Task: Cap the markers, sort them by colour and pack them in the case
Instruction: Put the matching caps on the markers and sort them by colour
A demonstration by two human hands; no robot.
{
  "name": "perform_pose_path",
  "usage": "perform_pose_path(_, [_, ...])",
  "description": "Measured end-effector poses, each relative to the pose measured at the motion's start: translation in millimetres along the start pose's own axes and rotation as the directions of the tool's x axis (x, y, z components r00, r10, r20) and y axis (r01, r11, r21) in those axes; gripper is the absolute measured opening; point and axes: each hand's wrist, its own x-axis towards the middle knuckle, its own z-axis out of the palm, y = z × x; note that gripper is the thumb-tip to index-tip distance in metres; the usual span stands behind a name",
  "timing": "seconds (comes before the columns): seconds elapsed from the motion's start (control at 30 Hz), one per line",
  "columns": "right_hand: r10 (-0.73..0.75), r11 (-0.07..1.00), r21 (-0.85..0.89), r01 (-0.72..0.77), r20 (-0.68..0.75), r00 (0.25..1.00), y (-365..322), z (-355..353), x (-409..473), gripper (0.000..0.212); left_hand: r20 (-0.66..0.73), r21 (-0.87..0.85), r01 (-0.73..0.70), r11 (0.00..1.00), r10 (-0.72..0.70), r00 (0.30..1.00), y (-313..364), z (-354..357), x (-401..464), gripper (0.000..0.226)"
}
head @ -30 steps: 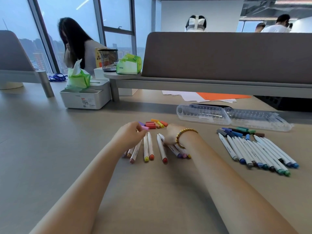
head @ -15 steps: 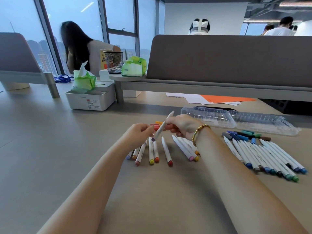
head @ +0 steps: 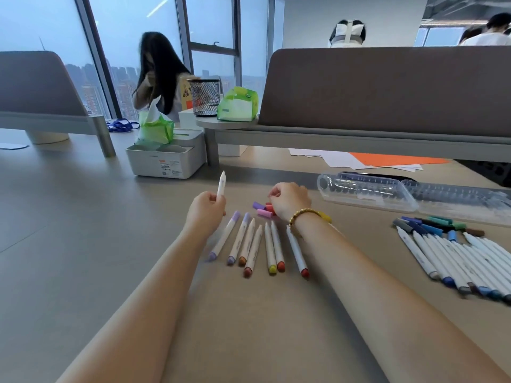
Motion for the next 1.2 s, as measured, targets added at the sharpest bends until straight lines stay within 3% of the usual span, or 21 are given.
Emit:
perform_pose_path(0.13, [-0.064,0.961,-0.267,0.078,0.061,0.996,-9.7,17.4,10.7,0.035,-0.054,0.036,0.008,0.999,-0.006,0.999,-16.1,2.0,5.6,0.021])
perform_pose_path(0.43, [-0.048,0.908,-0.404,0.112,0.165,0.985,-14.8,23.5,23.2,0.045,0.169,0.059,0.043,0.997,-0.053,0.984,-14.2,5.8,1.9,0.020])
perform_pose_path(0.53, [-0.086,0.895,-0.424,0.141,0.147,0.985,-15.2,18.0,15.6,0.038,0.170,0.025,0.052,0.998,-0.056,0.984,-12.3,7.0,-3.3,0.019])
perform_pose_path(0.6, [-0.085,0.953,-0.284,0.104,0.079,0.993,-13.1,9.5,6.6,0.031,0.143,0.035,0.040,0.999,-0.045,0.989,-9.3,6.0,-7.0,0.020])
perform_pose_path(0.67, [0.002,0.992,0.128,-0.013,0.092,0.996,-8.8,-4.1,-4.2,0.022,0.127,0.071,0.004,0.997,-0.013,0.992,-5.4,5.9,-10.2,0.021])
perform_pose_path(0.73, [0.031,0.873,0.471,-0.126,0.204,0.979,-4.7,-18.6,-15.4,0.018,0.135,0.055,-0.018,0.998,0.010,0.991,-2.2,7.9,-13.4,0.026])
perform_pose_path(0.8, [0.037,0.741,0.640,-0.203,0.264,0.964,4.8,-28.5,-22.9,0.021,0.138,0.008,-0.025,1.000,0.024,0.990,2.3,8.5,-20.4,0.022])
perform_pose_path(0.87, [0.016,0.526,0.805,-0.274,0.313,0.950,14.5,-36.5,-28.0,0.024,0.130,0.007,-0.085,0.996,0.084,0.988,6.2,6.2,-29.0,0.024])
perform_pose_path(0.93, [-0.035,0.307,0.897,-0.319,0.346,0.938,22.8,-41.8,-32.1,0.024,0.128,0.008,-0.154,0.988,0.151,0.980,7.6,2.9,-35.9,0.029])
perform_pose_path(1.03, [-0.099,0.119,0.918,-0.378,0.390,0.916,29.8,-44.3,-39.9,0.020,0.174,0.036,-0.198,0.979,0.189,0.966,10.0,0.8,-40.8,0.028])
perform_pose_path(1.13, [-0.127,0.089,0.914,-0.396,0.405,0.905,34.9,-43.5,-43.9,0.022,0.208,0.073,-0.219,0.973,0.200,0.957,11.6,3.0,-39.7,0.027])
perform_pose_path(1.2, [-0.123,0.158,0.913,-0.376,0.396,0.910,36.6,-43.5,-43.8,0.019,0.215,0.087,-0.231,0.969,0.208,0.954,10.9,3.6,-37.9,0.028])
